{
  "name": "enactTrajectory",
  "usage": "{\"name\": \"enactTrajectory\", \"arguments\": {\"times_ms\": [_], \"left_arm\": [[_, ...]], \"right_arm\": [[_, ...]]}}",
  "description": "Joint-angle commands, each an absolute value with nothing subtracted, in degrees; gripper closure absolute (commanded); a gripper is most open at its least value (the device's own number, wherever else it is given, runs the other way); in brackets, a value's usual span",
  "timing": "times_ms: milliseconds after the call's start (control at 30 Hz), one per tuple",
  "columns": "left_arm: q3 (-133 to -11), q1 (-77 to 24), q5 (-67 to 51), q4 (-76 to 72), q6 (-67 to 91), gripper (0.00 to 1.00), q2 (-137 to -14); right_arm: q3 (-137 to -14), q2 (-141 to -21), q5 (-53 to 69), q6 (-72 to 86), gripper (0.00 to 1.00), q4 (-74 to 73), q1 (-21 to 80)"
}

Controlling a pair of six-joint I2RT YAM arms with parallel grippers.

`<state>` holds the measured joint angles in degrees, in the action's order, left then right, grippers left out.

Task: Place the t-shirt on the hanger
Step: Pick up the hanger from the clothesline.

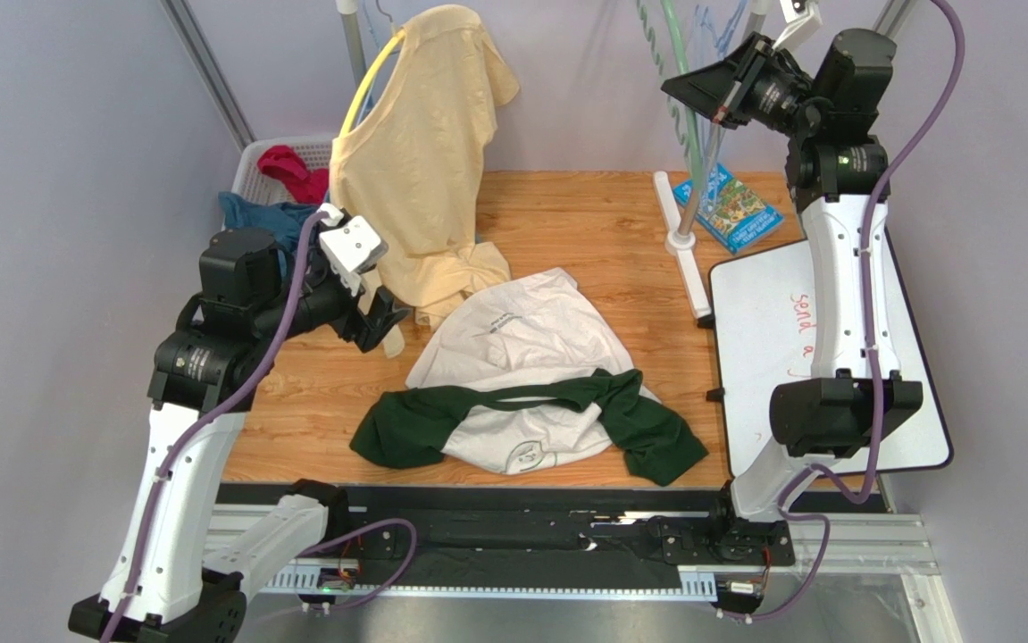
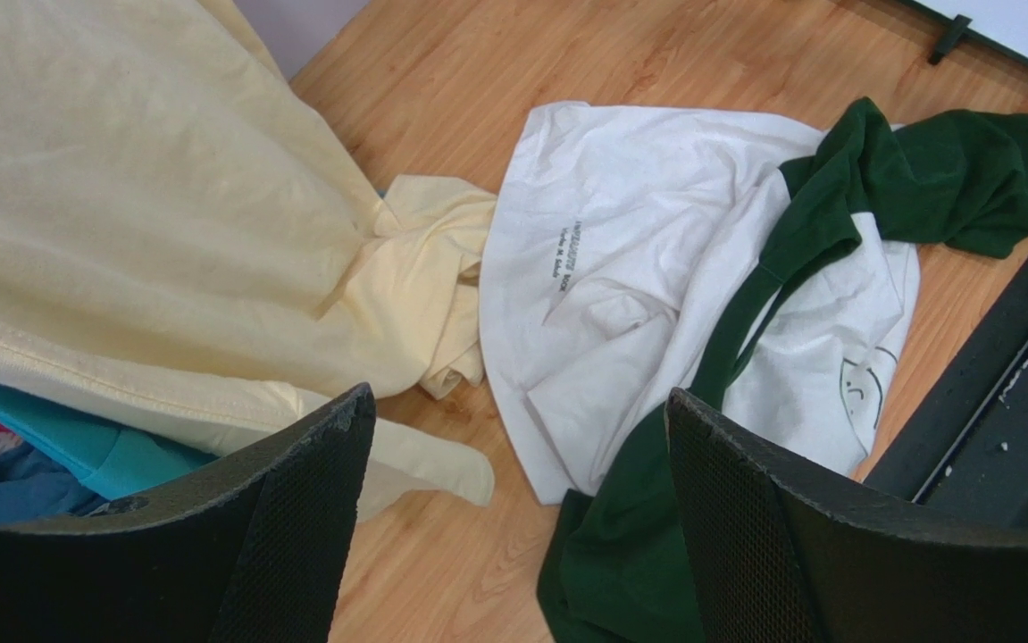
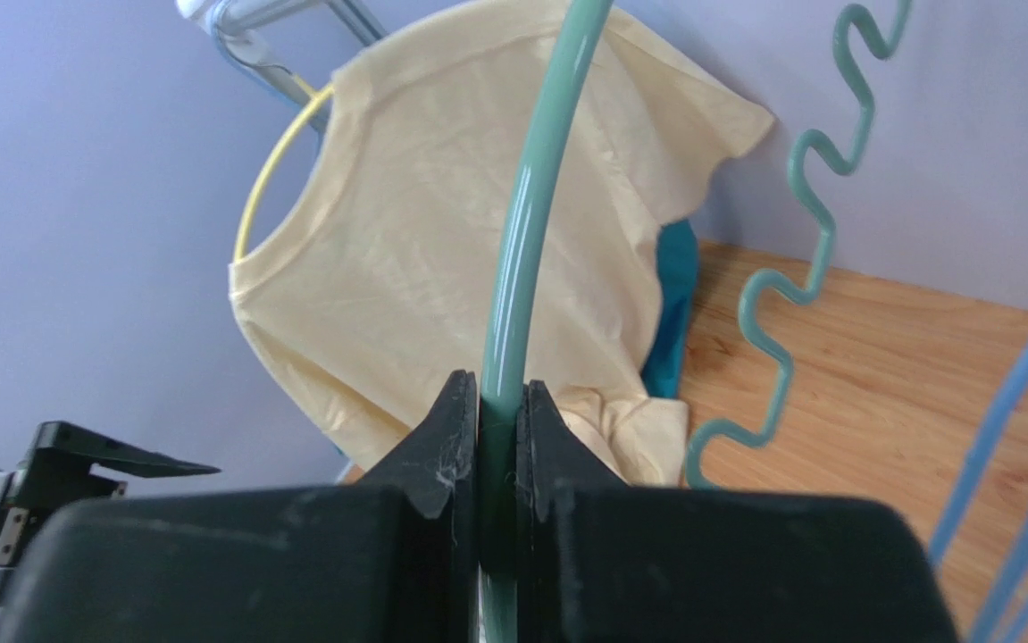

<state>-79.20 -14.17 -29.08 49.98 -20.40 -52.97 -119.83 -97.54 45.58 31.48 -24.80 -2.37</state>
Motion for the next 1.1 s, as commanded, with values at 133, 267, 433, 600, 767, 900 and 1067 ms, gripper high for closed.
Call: {"name": "enactTrajectory", "arguments": {"times_ms": [133,267,433,600,767,900,1067], "left_arm": [[-77.96,-14.15,-32.08,48.43,-17.76,0.15,-53.0],[-77.17,-14.15,-33.66,47.82,-17.49,0.15,-53.17],[-76.03,-14.15,-36.29,46.14,-17.49,0.16,-53.35],[-75.06,-14.15,-40.51,45.62,-18.72,0.18,-53.7],[-65.78,-14.15,-46.14,34.75,-17.93,0.18,-46.69],[-53.72,-14.15,-46.14,9.31,-15.82,0.17,-38.86],[-55.53,-14.15,-51.4,9.74,-26.52,0.09,-42.53]], "right_arm": [[-120.67,-96.15,54.66,38.14,1.0,-8.7,-2.2],[-116.56,-93.35,56.95,36.23,1.0,-10.81,-2.2],[-110.67,-89.92,58.44,29.28,1.0,-19.92,-2.2],[-104.87,-85.09,66.06,24.44,1.0,-24.87,-2.2],[-97.4,-77.8,75.31,18.21,1.0,-34.34,-0.71],[-90.64,-72.17,80.23,2.67,1.0,-50.59,3.24],[-83.77,-65.05,80.87,-15.05,1.0,-67.3,11.66]]}}
